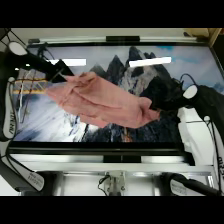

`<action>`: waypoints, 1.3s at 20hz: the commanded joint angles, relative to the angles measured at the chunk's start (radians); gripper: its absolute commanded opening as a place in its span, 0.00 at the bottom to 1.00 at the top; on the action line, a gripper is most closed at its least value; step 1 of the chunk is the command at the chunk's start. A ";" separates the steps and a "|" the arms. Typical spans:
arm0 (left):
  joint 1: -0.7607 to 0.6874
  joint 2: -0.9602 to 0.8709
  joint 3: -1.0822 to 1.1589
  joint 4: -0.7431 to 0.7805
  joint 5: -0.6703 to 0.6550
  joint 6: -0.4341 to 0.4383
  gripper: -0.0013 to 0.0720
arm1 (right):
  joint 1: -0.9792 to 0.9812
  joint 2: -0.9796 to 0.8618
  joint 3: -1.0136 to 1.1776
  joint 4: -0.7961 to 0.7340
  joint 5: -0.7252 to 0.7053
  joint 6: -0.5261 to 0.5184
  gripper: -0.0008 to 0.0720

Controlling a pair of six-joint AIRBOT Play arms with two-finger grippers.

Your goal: Fold the shirts.

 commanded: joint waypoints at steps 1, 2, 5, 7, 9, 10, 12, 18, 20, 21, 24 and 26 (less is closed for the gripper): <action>0.050 0.148 -0.058 0.219 -0.168 -0.001 0.81 | 0.000 0.023 0.140 -0.126 0.066 -0.069 0.96; 0.047 0.203 -0.118 0.259 -0.169 -0.001 0.91 | 0.000 0.025 0.200 -0.167 0.068 -0.069 0.96; 0.003 0.336 -0.364 0.242 -0.121 0.005 1.00 | 0.000 0.020 0.307 -0.187 0.027 -0.067 0.95; -0.072 0.411 -0.585 0.242 -0.016 -0.007 1.00 | 0.000 0.012 0.309 -0.166 0.004 -0.067 0.95; -0.163 0.452 -0.804 0.201 0.123 -0.021 1.00 | 0.000 -0.021 0.309 -0.161 0.025 -0.067 0.95; -0.204 0.456 -0.900 0.128 0.203 -0.036 1.00 | 0.000 -0.039 0.309 -0.160 0.038 -0.067 0.95; -0.275 0.453 -1.049 -0.029 0.382 -0.035 1.00 | 0.000 -0.072 0.309 -0.138 0.063 -0.072 0.95; -0.411 0.448 -1.226 -0.173 0.787 -0.120 1.00 | 0.000 -0.121 0.309 -0.129 0.068 -0.099 0.95; -0.456 0.442 -1.228 -0.174 0.877 -0.166 1.00 | 0.000 -0.126 0.309 -0.128 0.066 -0.105 0.95; -0.479 0.434 -1.228 -0.175 0.914 -0.195 1.00 | 0.000 -0.127 0.309 -0.129 0.066 -0.106 0.95; -0.528 0.394 -1.228 -0.230 0.978 -0.245 1.00 | 0.000 -0.127 0.309 -0.129 0.066 -0.113 0.95; -0.537 0.373 -1.228 -0.256 0.996 -0.246 0.95 | 0.000 -0.127 0.309 -0.127 0.068 -0.112 0.95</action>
